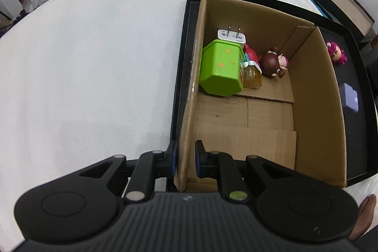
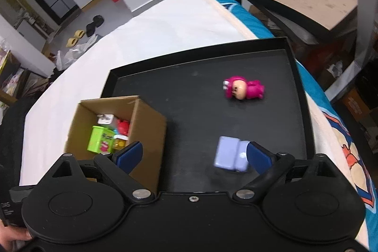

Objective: Organize rigid objects
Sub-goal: 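Move the right tool to the lavender block, then close the right tool on the lavender block and lift it, then carry the lavender block with the right tool over the box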

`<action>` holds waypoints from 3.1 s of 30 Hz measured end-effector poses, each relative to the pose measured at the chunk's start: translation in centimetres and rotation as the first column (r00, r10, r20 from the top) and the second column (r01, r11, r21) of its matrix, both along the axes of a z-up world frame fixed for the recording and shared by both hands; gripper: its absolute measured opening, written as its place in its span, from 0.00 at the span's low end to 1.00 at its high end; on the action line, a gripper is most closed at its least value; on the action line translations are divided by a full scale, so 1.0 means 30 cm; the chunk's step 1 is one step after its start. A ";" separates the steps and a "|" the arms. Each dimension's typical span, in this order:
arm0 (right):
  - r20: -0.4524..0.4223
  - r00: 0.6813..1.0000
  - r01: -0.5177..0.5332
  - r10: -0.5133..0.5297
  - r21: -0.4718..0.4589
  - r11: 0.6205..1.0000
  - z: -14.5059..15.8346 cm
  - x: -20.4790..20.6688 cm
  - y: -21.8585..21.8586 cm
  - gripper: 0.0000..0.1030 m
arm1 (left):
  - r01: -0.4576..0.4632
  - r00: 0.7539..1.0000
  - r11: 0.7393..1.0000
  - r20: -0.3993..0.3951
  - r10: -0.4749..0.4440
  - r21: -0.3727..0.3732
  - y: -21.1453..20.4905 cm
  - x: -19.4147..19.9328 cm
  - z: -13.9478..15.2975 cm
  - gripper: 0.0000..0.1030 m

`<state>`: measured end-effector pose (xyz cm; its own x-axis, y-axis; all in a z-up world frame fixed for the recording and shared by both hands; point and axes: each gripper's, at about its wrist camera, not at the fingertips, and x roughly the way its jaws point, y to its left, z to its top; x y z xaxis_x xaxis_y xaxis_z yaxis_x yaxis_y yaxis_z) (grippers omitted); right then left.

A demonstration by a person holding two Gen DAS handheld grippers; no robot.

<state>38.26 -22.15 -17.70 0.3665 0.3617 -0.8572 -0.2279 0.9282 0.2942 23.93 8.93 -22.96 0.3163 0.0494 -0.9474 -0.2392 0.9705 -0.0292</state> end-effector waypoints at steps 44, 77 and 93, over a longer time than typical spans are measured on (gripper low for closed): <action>-0.002 0.999 0.053 -0.054 -0.133 0.990 -0.305 -0.025 -0.034 0.44 | 0.044 0.998 0.997 -0.040 -0.041 0.059 -0.050 0.009 -0.003 0.10; 0.120 0.992 0.047 -0.025 -0.189 0.981 0.006 -0.096 0.014 0.44 | 0.083 0.996 0.997 0.012 -0.083 0.000 -0.012 -0.026 0.013 0.10; 0.170 0.984 -0.012 0.044 -0.185 0.983 0.128 -0.101 0.144 0.44 | 0.070 0.997 0.997 0.031 -0.069 -0.031 0.010 -0.037 0.013 0.10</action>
<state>35.23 -17.83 -13.86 0.5065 0.2174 -0.8344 -0.2873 0.9550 0.0744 22.81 9.23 -22.58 0.3463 -0.0041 -0.9381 -0.1700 0.9832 -0.0671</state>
